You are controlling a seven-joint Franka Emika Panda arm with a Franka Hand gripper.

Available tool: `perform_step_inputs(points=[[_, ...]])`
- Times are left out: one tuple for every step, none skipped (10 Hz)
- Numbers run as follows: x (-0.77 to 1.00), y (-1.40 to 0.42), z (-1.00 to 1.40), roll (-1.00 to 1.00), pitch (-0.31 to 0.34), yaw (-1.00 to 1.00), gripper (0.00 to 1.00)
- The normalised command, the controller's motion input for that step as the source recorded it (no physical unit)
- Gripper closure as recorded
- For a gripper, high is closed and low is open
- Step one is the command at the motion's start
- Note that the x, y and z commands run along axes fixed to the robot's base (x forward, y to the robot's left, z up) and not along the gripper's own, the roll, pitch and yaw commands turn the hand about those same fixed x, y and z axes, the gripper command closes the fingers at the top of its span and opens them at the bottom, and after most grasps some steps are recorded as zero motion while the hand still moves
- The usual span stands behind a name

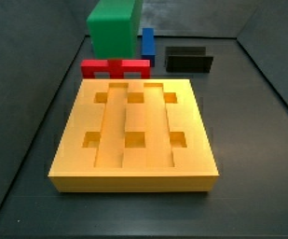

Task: Pick up the green object. Move up. Move to above the board. Insert the green object.
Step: Insert the green object.

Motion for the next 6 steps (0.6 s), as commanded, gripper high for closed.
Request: perform_step_inputs(points=[[-0.27,-0.19,-0.67,-0.21,-0.04,0.0,1.0],[-0.25,-0.23,-0.65,-0.21,-0.036,0.03,1.0],[-0.2,-0.22,-0.75,-0.14,-0.03,0.09,1.0],[-0.09,-0.2,-0.8,-0.04,-0.011,0.1,1.0],[-0.01,-0.15,-0.83,0.0,0.0,0.13,1.0],[0.0,-0.13,-0.78,0.03,0.0,0.14,1.0]])
